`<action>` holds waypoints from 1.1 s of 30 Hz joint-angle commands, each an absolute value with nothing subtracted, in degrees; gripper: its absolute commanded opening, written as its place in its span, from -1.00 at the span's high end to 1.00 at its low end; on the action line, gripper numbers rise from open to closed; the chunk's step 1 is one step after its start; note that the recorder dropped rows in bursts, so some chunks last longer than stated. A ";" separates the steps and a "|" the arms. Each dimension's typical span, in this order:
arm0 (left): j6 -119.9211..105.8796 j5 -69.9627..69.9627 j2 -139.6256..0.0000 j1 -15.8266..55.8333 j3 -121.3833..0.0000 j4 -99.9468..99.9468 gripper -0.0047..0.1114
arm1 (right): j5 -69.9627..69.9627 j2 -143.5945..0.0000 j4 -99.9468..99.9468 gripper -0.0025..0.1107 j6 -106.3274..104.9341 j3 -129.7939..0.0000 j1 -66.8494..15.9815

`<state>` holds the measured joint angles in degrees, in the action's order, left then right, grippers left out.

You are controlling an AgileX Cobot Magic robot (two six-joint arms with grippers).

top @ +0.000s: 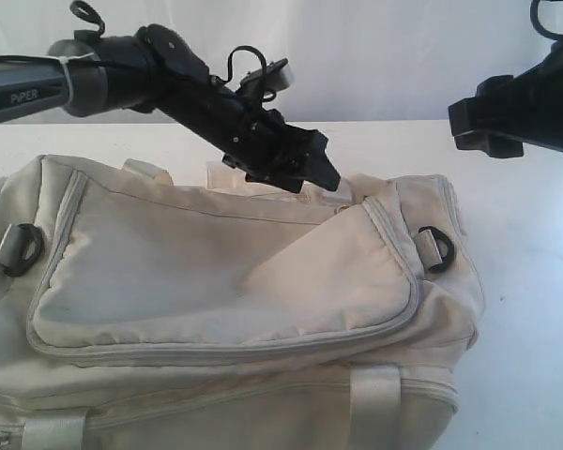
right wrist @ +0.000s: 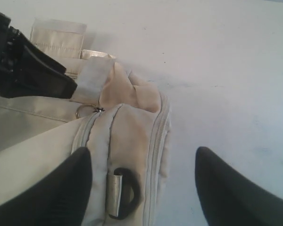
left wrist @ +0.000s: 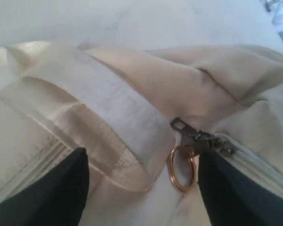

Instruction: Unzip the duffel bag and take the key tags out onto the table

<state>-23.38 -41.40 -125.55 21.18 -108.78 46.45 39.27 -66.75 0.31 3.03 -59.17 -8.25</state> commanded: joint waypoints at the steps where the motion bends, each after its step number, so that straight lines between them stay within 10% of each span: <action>1: -30.00 -40.37 -127.10 21.43 -108.71 56.12 -0.26 | 39.35 -66.41 0.46 -0.09 2.71 -59.22 -7.93; 12: -30.28 -38.96 -129.80 23.15 -108.71 56.49 0.10 | 39.35 -66.53 0.46 -0.09 2.82 -59.22 -7.93; 18: -30.82 -37.67 -128.34 22.86 -108.71 56.44 0.88 | 39.35 -66.53 0.46 -0.09 2.82 -59.22 -7.93; 33: -31.97 -37.58 -117.55 21.87 -108.71 52.66 0.92 | 32.58 -71.55 8.49 -0.09 -10.03 -59.22 -8.05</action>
<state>-31.81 -36.94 -119.83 21.84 -108.54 50.47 35.92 -69.64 3.35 -3.12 -59.17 -8.25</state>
